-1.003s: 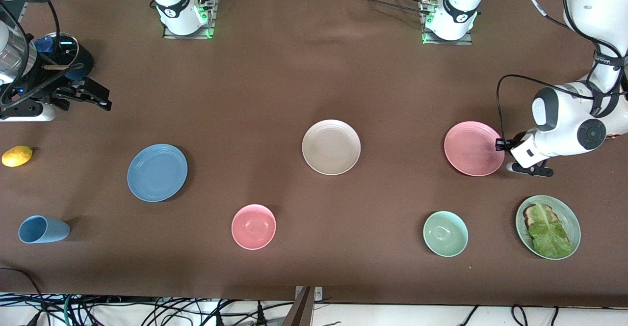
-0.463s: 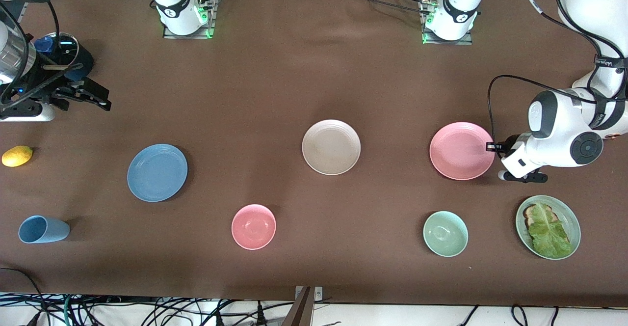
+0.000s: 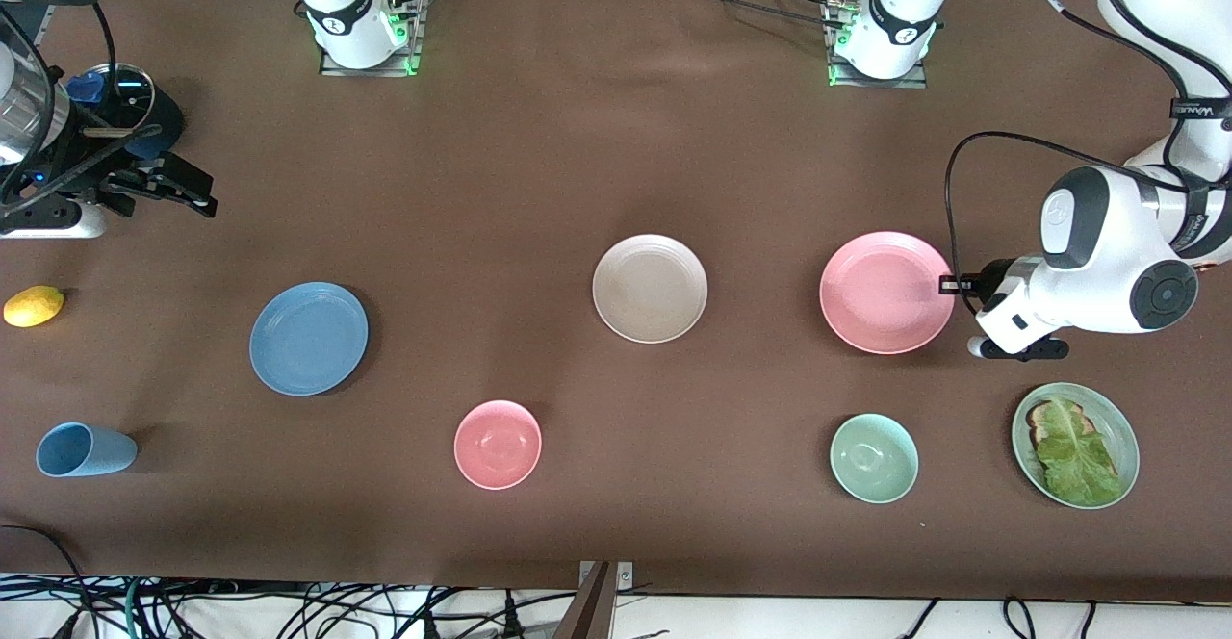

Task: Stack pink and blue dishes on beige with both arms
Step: 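Grip the pink plate rim and slide it onto the beige plate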

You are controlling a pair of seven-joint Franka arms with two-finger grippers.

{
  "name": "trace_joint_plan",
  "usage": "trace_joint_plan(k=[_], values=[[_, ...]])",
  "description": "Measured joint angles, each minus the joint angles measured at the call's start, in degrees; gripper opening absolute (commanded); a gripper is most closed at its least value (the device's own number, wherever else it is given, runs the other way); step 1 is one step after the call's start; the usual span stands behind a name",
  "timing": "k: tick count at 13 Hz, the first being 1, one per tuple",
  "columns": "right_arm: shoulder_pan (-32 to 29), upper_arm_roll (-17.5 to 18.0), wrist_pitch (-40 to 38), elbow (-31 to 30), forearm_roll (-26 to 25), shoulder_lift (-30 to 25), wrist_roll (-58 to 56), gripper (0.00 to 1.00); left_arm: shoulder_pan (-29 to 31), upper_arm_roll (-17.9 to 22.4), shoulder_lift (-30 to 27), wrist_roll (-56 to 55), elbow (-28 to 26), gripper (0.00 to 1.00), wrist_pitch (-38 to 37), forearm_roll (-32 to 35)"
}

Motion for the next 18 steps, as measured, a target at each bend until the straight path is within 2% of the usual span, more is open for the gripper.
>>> trace_joint_plan(k=[3,5,10,14,18], values=[[-0.05,0.00,-0.10,-0.03,0.00,0.00,0.00,1.00,-0.22,-5.65,-0.23,-9.35,1.28,0.00,-0.11,-1.43],[-0.13,-0.14,-0.11,-0.10,0.00,0.00,0.00,1.00,-1.08,-7.72,-0.23,-13.76,2.15,0.00,-0.10,-3.07],[-0.21,-0.34,-0.11,-0.14,0.00,0.01,0.00,1.00,-6.49,-8.37,1.36,-20.81,5.62,0.00,-0.06,-7.81],[-0.22,-0.44,-0.10,-0.26,0.00,0.04,0.00,1.00,-12.34,-8.55,6.02,-25.38,8.20,0.00,2.50,-8.10],[-0.23,-0.46,-0.10,-0.28,0.00,0.05,-0.02,1.00,-17.81,-8.49,7.65,-30.17,8.22,0.00,5.89,-8.10]])
